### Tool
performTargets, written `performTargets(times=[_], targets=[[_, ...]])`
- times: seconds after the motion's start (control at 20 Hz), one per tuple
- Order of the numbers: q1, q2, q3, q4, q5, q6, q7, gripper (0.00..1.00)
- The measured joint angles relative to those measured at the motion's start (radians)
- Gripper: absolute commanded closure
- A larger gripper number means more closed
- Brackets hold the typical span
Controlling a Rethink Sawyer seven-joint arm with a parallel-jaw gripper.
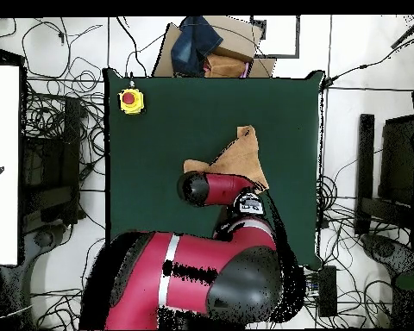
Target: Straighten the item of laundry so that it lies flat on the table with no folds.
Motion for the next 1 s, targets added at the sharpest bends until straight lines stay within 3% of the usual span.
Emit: performTargets(times=[0.5,1.0], targets=[[0.056,0.001,-0.008,-0.046,0.000,0.046,0.000,0.00],[0.074,-0.088,-0.009,-0.048,-0.001,0.188,0.000,0.00]])
